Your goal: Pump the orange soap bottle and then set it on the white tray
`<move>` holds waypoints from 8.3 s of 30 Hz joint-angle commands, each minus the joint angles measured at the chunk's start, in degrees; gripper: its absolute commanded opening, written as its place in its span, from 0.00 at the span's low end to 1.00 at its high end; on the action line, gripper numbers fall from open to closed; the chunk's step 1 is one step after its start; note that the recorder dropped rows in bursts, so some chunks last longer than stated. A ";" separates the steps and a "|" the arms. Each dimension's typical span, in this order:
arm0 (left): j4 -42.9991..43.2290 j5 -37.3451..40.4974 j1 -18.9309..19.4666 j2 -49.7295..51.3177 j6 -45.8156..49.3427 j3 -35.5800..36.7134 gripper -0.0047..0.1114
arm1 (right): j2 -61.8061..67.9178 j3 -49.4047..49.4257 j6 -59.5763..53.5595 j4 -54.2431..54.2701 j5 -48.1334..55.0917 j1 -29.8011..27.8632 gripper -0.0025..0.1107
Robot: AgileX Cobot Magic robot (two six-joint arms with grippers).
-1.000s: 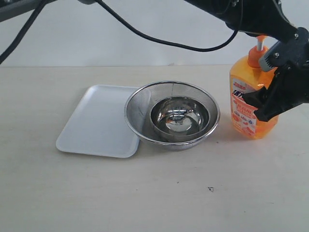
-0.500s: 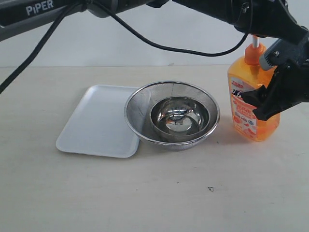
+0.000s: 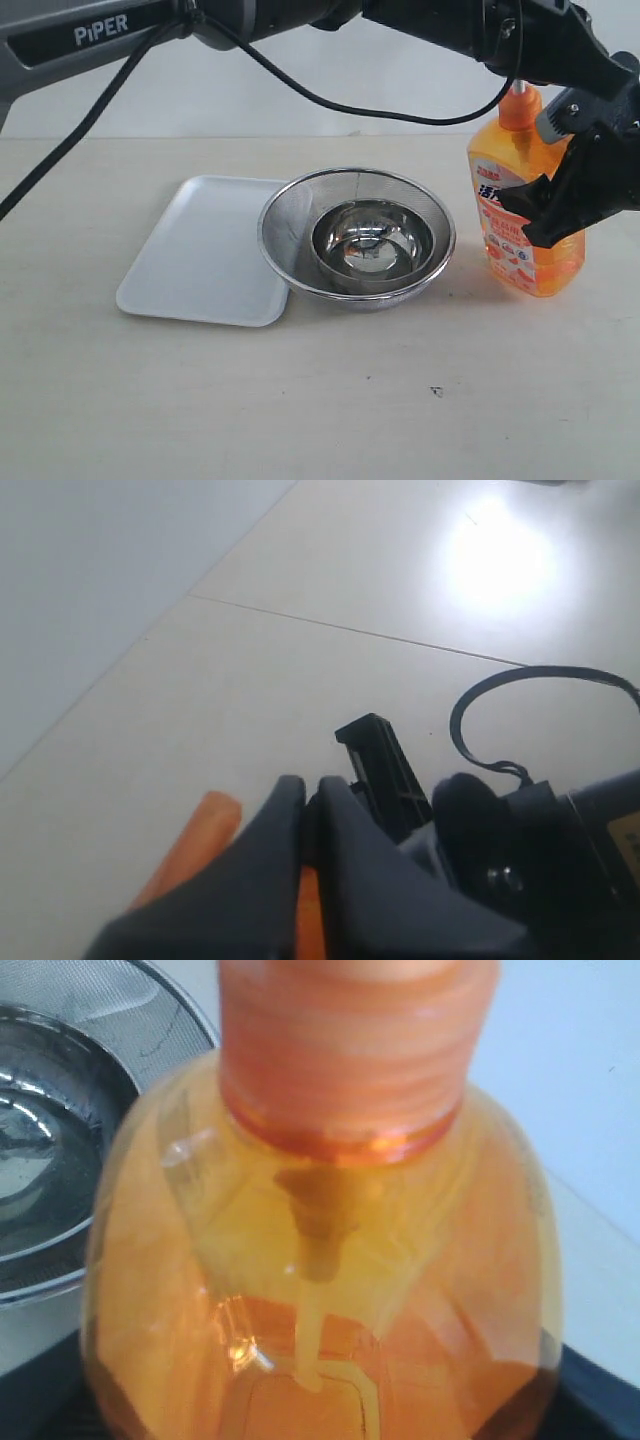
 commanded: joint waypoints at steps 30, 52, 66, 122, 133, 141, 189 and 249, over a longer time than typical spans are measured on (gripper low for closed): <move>5.14 -7.39 0.10 -0.75 5.90 0.20 0.08 | -0.71 -0.67 -1.22 0.05 -1.82 0.00 0.02; 15.19 8.05 0.10 -4.61 -4.03 0.20 0.08 | -0.71 -0.67 -1.88 0.05 -1.04 0.00 0.02; 18.08 13.82 0.10 -7.07 -6.00 0.20 0.08 | -0.71 -0.67 -1.88 0.05 -1.04 0.00 0.02; 36.90 7.30 1.65 -11.90 -14.45 0.20 0.08 | 1.64 -2.44 -18.22 12.84 -6.69 0.00 0.02; 36.93 5.54 2.97 -10.24 -14.70 0.20 0.08 | 4.98 -4.71 -20.81 12.67 -6.27 2.01 0.02; 36.79 1.12 2.97 -8.10 -14.70 0.20 0.08 | 5.50 -5.05 -22.89 13.32 -5.56 2.64 0.02; 34.92 13.81 1.61 -9.27 -20.41 0.20 0.08 | 6.73 -5.71 -20.22 13.55 -6.17 2.64 0.02; 36.50 14.33 2.34 -4.42 -21.83 0.20 0.08 | 6.73 -5.71 -18.32 13.16 -8.23 2.64 0.02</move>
